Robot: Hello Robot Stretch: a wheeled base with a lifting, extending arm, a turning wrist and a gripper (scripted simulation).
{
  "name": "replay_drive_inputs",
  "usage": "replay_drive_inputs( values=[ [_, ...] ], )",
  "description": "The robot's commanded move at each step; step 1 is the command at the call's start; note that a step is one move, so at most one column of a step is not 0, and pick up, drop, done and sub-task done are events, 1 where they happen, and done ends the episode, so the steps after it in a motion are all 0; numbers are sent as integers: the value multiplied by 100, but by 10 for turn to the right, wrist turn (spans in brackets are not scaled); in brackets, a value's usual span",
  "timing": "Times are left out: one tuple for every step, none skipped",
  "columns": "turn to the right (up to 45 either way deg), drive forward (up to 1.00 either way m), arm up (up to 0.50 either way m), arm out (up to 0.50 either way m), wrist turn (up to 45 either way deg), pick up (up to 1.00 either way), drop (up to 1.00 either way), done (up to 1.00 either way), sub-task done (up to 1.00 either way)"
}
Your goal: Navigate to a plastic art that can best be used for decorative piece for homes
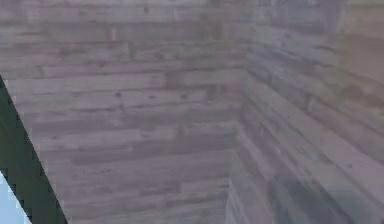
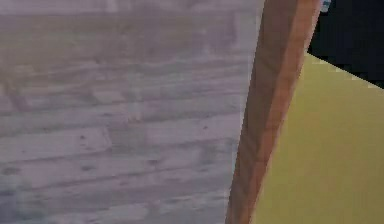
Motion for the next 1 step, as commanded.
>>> replay_drive_inputs(
  values=[
    [-450,0,0,0,0,0,0,0,0]
  ],
)
